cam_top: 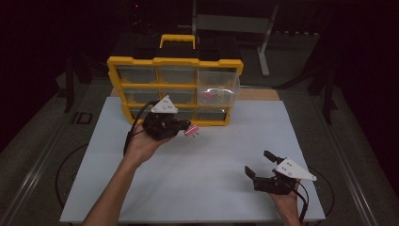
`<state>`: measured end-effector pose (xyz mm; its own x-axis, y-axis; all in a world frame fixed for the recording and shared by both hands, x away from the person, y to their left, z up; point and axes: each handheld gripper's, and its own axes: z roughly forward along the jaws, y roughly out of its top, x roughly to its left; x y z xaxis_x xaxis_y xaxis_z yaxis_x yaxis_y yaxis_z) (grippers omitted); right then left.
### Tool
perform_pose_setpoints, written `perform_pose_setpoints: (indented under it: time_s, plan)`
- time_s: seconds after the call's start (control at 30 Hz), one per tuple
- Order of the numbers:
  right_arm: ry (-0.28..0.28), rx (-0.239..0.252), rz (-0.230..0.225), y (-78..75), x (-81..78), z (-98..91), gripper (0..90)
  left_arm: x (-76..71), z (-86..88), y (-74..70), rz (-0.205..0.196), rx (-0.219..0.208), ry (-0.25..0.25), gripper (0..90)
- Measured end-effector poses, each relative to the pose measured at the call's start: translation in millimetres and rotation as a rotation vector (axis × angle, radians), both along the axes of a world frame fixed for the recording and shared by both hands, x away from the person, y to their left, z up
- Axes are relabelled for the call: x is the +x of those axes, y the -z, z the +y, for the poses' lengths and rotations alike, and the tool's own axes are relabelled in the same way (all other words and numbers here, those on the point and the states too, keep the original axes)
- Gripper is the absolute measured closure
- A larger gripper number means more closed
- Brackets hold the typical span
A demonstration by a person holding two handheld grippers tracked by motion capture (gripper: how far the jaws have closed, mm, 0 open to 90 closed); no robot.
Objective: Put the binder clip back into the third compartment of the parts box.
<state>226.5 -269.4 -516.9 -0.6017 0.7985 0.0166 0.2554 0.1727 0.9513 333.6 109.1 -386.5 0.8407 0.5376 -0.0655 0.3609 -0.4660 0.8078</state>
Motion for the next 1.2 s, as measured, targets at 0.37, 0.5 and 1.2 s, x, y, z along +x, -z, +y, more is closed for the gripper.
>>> perform_pose_setpoints:
  time_s: [0.37, 0.5, 1.2]
  plan:
    - [0.003, 0.000, 0.005, -0.9, -0.6, 0.1, 7.5, 19.2, 15.2, -45.7, -0.024, -0.019, -0.001, 89.7]
    - [0.004, -0.003, 0.005, -0.8, -0.4, -0.5, 7.6, 27.1, 17.3, -62.1, -0.020, -0.034, 0.014, 89.7]
    - [0.007, 0.006, 0.007, -1.3, -0.5, -1.4, 7.6, 58.6, -3.2, -141.0, -0.073, -0.067, 0.018, 89.6]
